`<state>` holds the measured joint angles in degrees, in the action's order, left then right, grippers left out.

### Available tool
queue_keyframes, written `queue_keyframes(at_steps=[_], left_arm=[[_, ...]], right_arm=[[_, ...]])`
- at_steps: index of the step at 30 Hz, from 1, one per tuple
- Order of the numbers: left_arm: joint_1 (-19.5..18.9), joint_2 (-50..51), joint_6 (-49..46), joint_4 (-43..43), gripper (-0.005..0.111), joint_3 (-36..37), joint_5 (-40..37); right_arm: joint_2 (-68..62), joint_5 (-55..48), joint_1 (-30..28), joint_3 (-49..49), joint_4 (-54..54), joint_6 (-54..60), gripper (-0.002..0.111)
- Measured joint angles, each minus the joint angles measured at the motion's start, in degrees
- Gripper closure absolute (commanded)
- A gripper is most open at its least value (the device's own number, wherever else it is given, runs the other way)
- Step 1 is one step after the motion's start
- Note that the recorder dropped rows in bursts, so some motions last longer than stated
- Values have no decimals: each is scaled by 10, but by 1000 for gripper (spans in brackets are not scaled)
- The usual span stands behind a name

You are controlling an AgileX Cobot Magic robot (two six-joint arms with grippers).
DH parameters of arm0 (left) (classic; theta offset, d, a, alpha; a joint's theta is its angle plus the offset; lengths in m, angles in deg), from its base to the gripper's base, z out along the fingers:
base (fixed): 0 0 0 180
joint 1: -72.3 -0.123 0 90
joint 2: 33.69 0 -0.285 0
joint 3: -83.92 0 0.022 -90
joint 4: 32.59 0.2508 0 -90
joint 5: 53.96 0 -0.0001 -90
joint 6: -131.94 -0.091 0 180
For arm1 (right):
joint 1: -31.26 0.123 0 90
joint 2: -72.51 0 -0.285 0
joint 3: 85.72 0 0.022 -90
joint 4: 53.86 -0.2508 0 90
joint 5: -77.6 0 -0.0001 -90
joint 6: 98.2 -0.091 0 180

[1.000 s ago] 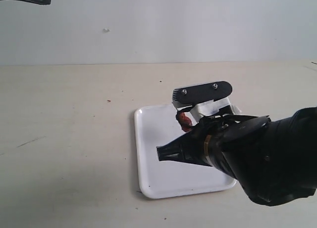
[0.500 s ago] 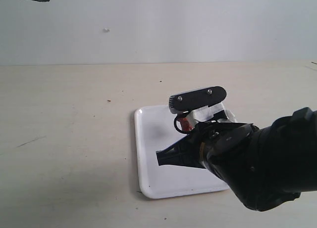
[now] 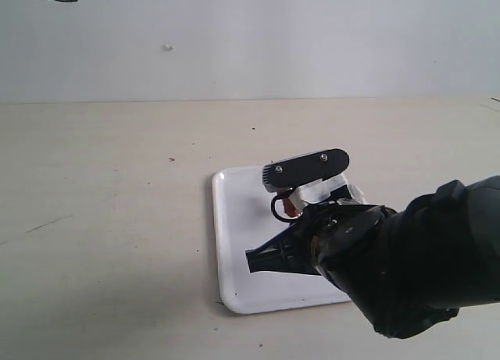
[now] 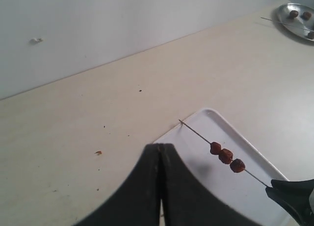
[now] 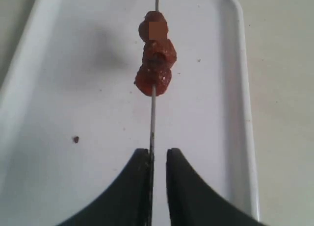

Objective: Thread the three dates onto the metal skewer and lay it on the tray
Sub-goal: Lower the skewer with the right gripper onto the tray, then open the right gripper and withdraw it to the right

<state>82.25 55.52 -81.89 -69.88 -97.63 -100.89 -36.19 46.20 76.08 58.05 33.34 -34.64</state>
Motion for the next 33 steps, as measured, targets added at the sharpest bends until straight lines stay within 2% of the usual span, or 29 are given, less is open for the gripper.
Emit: queue_keyframes(at_steps=[12, 20, 22, 24, 25, 26, 29, 31, 33], left_arm=[[0, 0, 0, 0, 107, 0, 0], [0, 0, 0, 0, 107, 0, 0], [0, 0, 0, 0, 107, 0, 0], [0, 0, 0, 0, 107, 0, 0], [0, 0, 0, 0, 107, 0, 0], [-1, -2, -2, 1, 107, 3, 1], [-2, -28, -14, 2, 107, 48, 38], [-2, -76, -26, -8, 107, 112, 93], [-2, -167, -76, -73, 107, 211, 152]], right_arm=[[0, 1, 0, 0, 14, 0, 66], [0, 1, 0, 0, 19, 0, 64], [1, 1, 0, 0, 19, 0, 67], [24, -3, 0, 0, -20, 0, 88], [39, -8, 0, 0, -35, 0, 103], [75, -17, 0, 0, -57, 20, 108], [177, -27, 0, -12, -90, 73, 108], [265, -34, 0, -41, -101, 97, 108], [358, -39, 0, -105, -121, 107, 108]])
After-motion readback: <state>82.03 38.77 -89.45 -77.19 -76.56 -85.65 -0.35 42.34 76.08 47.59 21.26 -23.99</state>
